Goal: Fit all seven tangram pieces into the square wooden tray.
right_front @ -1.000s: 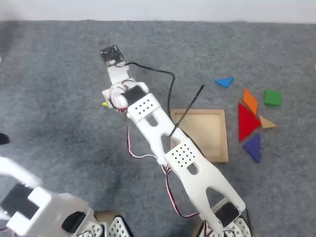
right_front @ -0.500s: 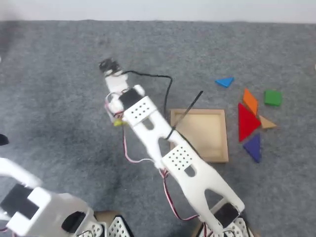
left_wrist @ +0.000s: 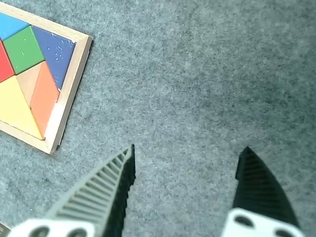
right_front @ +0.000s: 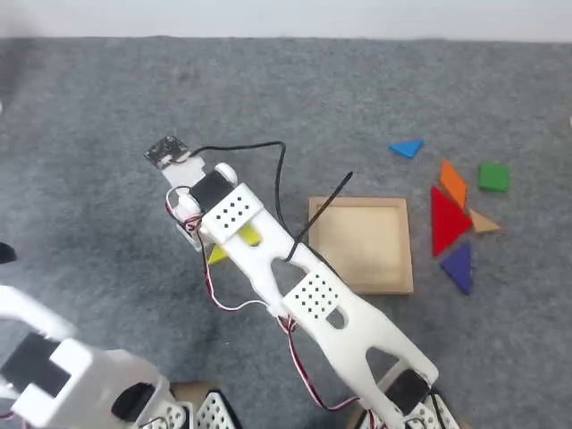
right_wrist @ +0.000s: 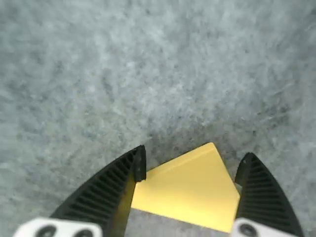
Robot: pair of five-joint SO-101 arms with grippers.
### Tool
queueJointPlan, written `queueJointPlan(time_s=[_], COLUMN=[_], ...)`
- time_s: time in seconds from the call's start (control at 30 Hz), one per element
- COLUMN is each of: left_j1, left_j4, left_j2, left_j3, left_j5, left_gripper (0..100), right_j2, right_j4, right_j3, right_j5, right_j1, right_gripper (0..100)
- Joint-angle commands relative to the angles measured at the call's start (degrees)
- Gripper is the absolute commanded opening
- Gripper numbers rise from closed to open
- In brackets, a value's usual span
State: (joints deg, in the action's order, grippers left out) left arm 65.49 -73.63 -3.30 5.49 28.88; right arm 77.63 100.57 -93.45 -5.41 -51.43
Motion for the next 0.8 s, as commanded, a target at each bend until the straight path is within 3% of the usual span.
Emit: queueJointPlan(time_s=[0.0, 0.13, 0.37, 0.63, 0.77], left_j1=[-0.18, 0.09, 0.26, 0.26, 0.26], left_j4=[-0.35, -0.35, -0.26, -0.26, -0.26], left_j2=[1.14, 1.14, 1.05, 1.05, 1.05], left_j3=[-1.98, -1.98, -1.89, -1.89, -1.89], left_j5=[-0.53, -0.53, 0.97, 0.97, 1.05], left_gripper=[32, 32, 32, 32, 32], right_j2=[-7.60, -9.10, -8.22, -7.16, -4.70], right_j4=[2.42, 2.51, 2.42, 1.98, 2.07], right_j3=[-0.70, -0.53, -0.70, -0.62, -0.62], right_j5=[-14.68, -35.87, -58.20, -66.99, -66.73], right_j1=[-0.40, 0.22, -0.75, 2.95, 3.91], right_gripper=[29.6, 29.6, 29.8, 29.9, 29.9])
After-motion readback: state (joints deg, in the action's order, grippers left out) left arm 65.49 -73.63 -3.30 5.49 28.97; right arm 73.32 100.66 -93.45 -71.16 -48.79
